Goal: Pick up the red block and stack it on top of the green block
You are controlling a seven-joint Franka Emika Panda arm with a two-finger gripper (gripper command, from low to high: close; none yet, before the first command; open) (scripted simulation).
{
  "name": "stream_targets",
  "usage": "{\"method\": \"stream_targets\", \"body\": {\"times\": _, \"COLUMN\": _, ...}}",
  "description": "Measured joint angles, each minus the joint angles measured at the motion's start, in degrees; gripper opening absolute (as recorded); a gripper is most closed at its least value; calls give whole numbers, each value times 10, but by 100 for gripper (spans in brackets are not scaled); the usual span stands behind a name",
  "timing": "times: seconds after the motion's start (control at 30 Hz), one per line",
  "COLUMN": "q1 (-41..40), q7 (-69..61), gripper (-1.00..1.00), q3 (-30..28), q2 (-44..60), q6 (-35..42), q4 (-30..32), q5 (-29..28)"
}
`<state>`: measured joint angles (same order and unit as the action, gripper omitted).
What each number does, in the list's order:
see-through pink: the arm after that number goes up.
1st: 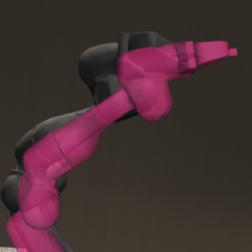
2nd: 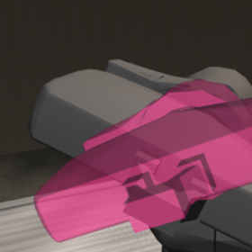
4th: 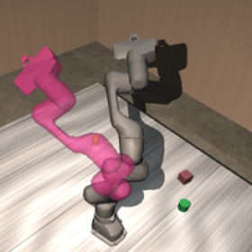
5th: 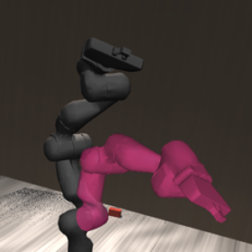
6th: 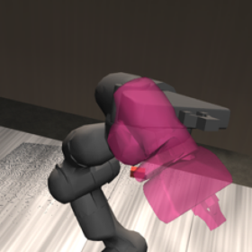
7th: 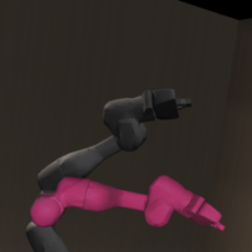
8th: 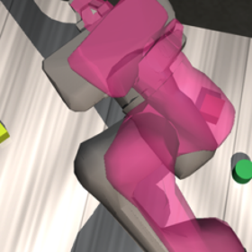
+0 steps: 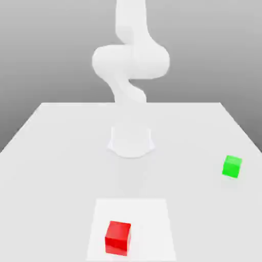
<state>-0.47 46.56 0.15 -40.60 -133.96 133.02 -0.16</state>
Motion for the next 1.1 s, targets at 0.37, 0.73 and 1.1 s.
{"method": "stream_targets", "body": {"times": 0.37, "q1": -17, "q7": 32, "gripper": 0, "q3": 2, "q2": 232, "q6": -96, "q4": 55, "q5": -7}}
{"method": "stream_targets", "body": {"times": 0.73, "q1": -29, "q7": 55, "gripper": 0, "q3": -2, "q2": 460, "q6": -191, "q4": 109, "q5": -2}}
{"method": "stream_targets", "body": {"times": 1.1, "q1": -30, "q7": 58, "gripper": -100, "q3": -2, "q2": 604, "q6": -294, "q4": 105, "q5": 2}}
